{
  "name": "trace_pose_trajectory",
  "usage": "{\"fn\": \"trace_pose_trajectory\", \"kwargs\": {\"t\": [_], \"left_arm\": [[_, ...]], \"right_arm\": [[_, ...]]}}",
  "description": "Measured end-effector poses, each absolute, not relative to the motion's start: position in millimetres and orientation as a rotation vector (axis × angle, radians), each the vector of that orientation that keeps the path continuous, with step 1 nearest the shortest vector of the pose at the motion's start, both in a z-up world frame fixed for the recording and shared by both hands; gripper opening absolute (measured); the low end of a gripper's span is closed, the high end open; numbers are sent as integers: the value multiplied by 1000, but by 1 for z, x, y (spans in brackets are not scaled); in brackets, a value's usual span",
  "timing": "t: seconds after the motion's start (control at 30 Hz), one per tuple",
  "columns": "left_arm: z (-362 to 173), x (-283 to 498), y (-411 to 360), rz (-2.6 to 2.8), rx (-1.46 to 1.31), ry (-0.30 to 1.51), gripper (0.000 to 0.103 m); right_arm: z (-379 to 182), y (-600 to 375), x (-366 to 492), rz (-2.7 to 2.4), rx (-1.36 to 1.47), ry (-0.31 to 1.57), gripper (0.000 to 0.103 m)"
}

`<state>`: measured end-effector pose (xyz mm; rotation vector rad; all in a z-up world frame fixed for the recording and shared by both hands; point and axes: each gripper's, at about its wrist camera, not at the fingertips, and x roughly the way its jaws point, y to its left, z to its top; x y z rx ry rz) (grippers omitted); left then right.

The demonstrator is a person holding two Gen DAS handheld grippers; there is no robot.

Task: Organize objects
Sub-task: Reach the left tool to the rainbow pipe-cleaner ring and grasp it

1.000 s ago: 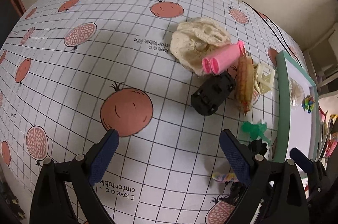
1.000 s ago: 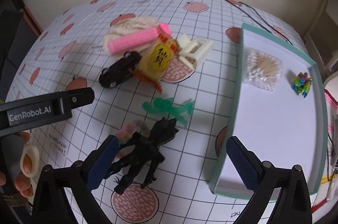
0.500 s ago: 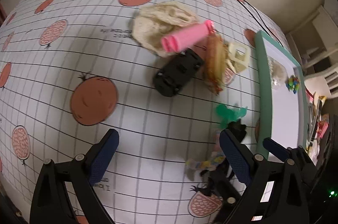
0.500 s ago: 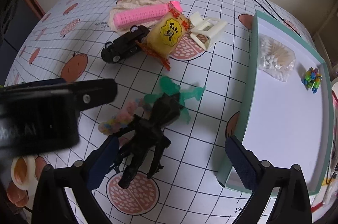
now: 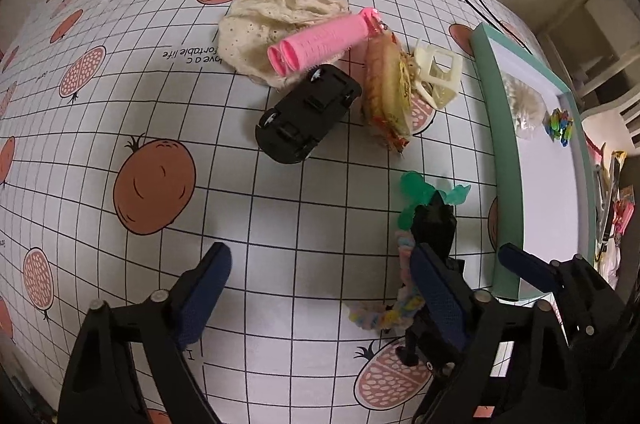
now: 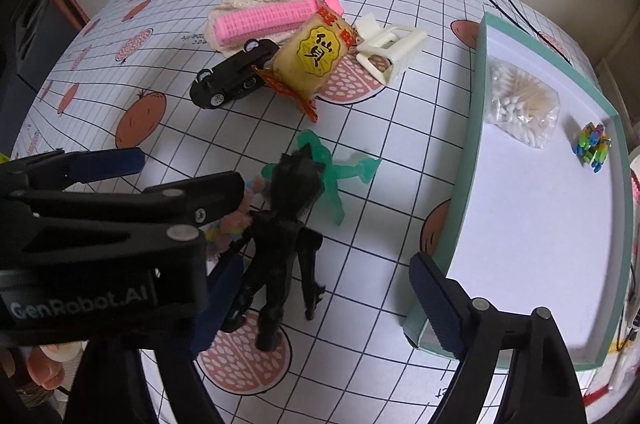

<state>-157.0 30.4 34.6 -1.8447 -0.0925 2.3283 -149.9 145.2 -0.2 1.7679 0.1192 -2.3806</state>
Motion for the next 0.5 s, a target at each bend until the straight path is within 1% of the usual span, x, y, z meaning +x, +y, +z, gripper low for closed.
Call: {"fn": "trace_pose_trajectory", "kwargs": {"t": [0.07,0.2,0.27,0.33,0.47,0.5], "left_arm": [[35,-156,30,2331,-1842,-83,84],[37,-157,27,2330,-1836,-90,79],[36,-156,27,2336,-1839,-79,72],[35,-155,26,2325,-1844,-83,68],[37,-154,28,2320,-1828,-82,66],[37,-153,28,2315,-1827,-91,66]], "right_arm": [[0,145,-147,-2383,1768,127,81],[1,149,-145,-2382,1766,112,77],[1,148,-146,-2385,1766,108,75],[1,150,-146,-2381,1767,96,72],[1,152,-146,-2360,1771,53,65],[1,151,-146,-2358,1772,52,62]]}}
